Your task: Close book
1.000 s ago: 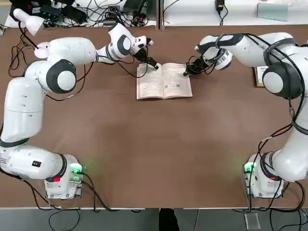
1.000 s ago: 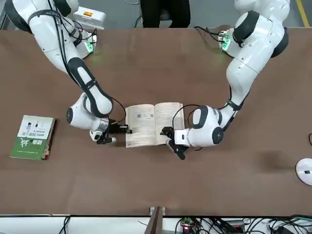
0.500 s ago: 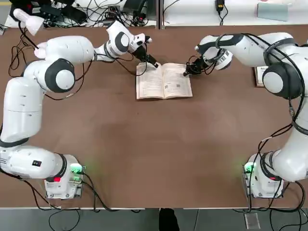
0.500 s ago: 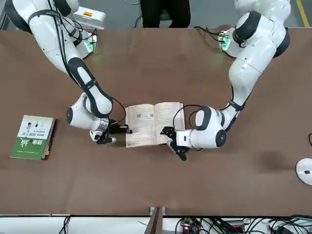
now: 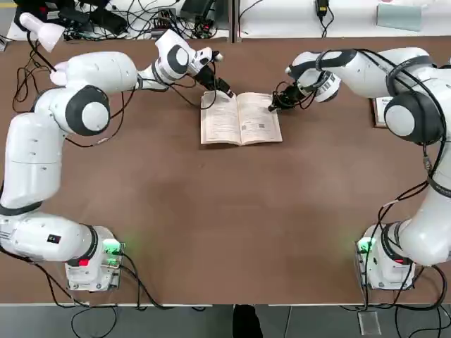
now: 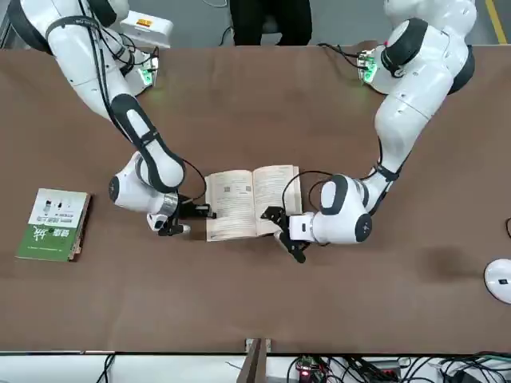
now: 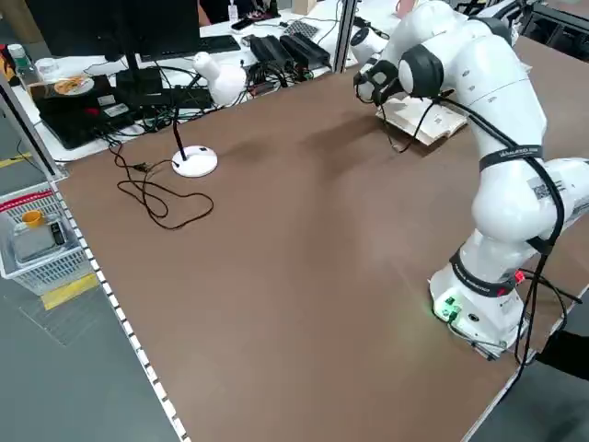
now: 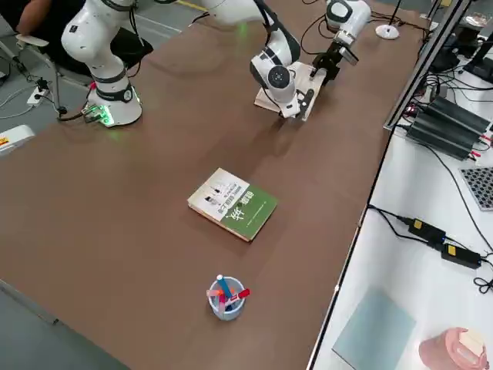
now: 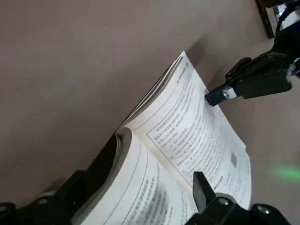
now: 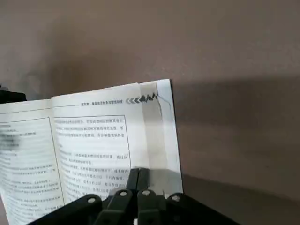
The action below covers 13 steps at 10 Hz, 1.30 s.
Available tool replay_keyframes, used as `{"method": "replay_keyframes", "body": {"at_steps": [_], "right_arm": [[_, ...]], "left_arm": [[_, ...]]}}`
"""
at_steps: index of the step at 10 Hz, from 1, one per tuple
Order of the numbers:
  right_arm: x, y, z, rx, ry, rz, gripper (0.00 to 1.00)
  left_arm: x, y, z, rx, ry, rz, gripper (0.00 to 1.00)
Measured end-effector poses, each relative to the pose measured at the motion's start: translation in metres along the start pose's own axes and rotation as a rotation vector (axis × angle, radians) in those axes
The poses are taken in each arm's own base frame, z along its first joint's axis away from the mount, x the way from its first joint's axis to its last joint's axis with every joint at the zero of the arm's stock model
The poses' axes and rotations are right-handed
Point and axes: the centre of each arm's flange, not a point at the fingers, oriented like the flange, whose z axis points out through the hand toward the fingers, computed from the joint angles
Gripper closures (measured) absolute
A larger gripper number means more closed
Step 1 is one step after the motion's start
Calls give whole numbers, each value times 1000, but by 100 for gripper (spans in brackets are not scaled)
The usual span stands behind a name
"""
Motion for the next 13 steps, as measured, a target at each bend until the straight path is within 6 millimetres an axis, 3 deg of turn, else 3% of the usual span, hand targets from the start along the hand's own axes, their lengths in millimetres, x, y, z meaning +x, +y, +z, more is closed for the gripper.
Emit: {"method": "replay_keyframes", "body": {"at_steps": [13], "right_arm": [[0, 0, 0, 0, 0, 1, 97]], "left_arm": [[7, 8, -27, -88, -35, -102, 0]]}}
